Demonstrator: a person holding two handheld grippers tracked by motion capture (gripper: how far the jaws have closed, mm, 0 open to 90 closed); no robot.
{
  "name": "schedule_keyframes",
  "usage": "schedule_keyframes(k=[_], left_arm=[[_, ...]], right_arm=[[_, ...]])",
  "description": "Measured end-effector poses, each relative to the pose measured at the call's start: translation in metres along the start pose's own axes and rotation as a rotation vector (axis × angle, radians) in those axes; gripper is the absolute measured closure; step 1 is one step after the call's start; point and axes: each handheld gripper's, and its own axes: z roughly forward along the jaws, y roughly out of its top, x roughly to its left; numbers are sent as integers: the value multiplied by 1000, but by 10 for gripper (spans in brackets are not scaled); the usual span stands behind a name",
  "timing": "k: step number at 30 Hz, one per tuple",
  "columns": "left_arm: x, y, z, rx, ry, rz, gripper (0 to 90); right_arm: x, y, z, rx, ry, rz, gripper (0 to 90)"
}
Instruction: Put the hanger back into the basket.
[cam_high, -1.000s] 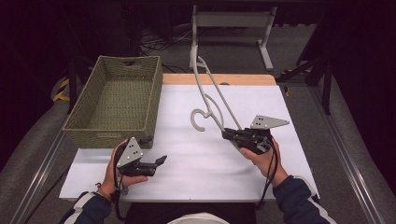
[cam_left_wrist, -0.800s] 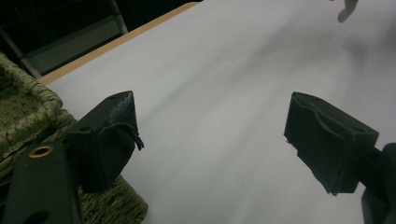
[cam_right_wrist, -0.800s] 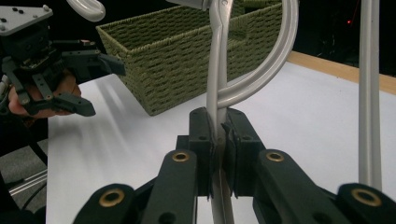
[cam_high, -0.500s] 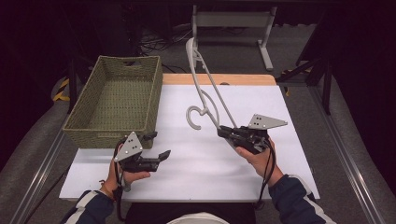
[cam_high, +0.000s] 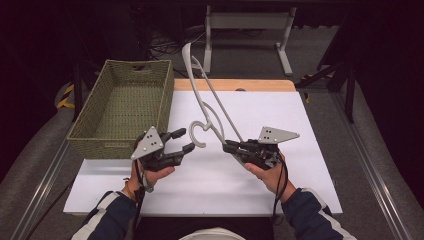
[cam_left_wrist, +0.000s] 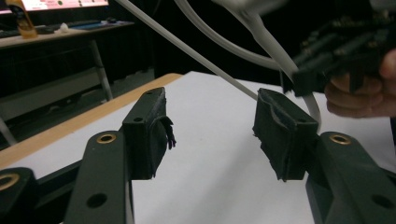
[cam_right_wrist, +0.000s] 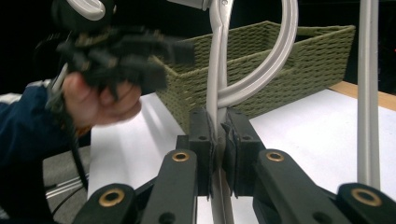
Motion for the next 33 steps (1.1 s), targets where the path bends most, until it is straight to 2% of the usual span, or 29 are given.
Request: schedule_keyframes(k=[2, 3, 4, 5, 8, 15, 16, 19, 22, 25, 26, 28, 31, 33], left_arm=[[9, 5, -7, -39, 11, -31, 439], [9, 5, -7, -39, 11, -31, 438], [12, 8, -10, -51, 9, -38, 439], [15, 10, -12, -64, 4, -50, 439], [21, 16, -16, -102, -21, -76, 439], [23, 18, -10, -106, -81, -105, 429], [23, 18, -9, -108, -98, -114, 429], [22, 19, -8, -108, -107, -115, 432], [21, 20, -6, -112, -113, -112, 463], [21, 19, -5, -114, -154, -118, 528], [21, 19, -5, -114, -154, -118, 541], [20, 19, -5, -123, -198, -121, 566], [17, 20, -6, -137, -229, -104, 614], [15, 22, -7, -149, -251, -92, 650]], right_arm=[[0, -1, 0, 5, 14, -15, 824], [0, -1, 0, 5, 14, -15, 824], [1, -3, 1, 18, 40, -46, 825], [1, -3, 1, 18, 40, -46, 825], [4, -5, 5, 47, 57, -99, 824], [11, -11, 11, 91, 88, -194, 824], [11, -11, 11, 94, 100, -198, 824], [13, -13, 13, 111, 106, -221, 824], [14, -14, 14, 126, 111, -250, 824], [17, -15, 16, 141, 111, -275, 824], [17, -15, 16, 142, 111, -275, 823], [16, -16, 16, 143, 115, -273, 822], [13, -17, 16, 146, 137, -261, 816], [11, -17, 17, 156, 129, -249, 797]])
